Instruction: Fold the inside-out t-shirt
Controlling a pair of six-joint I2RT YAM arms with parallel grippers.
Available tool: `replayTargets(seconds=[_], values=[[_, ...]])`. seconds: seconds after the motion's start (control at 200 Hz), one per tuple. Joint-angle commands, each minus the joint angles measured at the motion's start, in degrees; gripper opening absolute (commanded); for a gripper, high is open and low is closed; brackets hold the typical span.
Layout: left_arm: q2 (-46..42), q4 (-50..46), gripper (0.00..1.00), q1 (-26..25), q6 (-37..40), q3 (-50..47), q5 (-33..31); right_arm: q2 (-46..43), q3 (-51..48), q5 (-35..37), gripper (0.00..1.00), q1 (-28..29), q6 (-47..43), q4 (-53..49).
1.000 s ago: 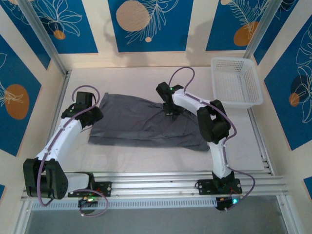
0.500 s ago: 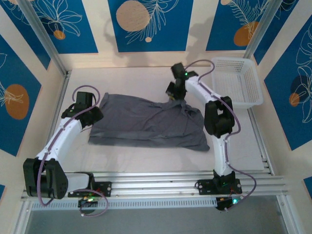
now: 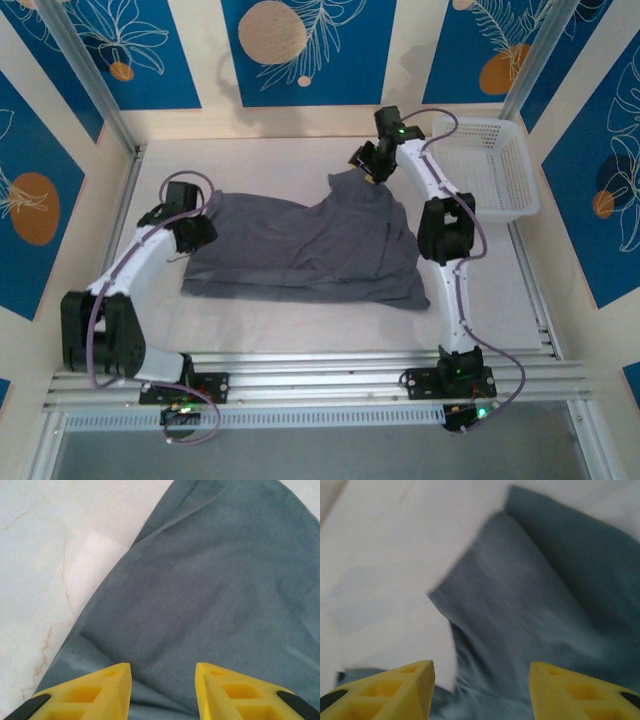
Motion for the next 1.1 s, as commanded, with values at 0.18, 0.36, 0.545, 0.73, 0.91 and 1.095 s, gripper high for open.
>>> replayTargets(seconds=[0.18,0.36,0.545,0.73,0.91,1.095], values=[[10.83,1.98,0.35,0.35,3.04,13.15,1.46,-14.59,-21.35,26.46,0.51,-0.1,-14.94,1.85],[11.09,1.54,0.35,0.35,5.12,13.77,2.81,-2.7,-7.13,27.81,0.52,-1.66,-20.09,-6.28],[11.14,0.7,0.36,0.35,6.51,13.83,2.22,3.65,-2.91,19.39,0.48,-2.69,-18.79,-7.82],[11.67,0.7,0.36,0.44,6.77,14.55,1.77,5.24,-3.84,15.86,0.28,-2.97,-17.96,-7.64],[16.71,-0.18,0.38,0.53,6.06,19.96,-1.81,2.2,-3.5,16.53,0.0,-2.91,-19.73,-6.78],[30.39,-0.74,0.43,0.69,8.55,32.29,-5.66,-3.81,-7.21,16.56,0.0,-1.77,-21.76,-3.84]])
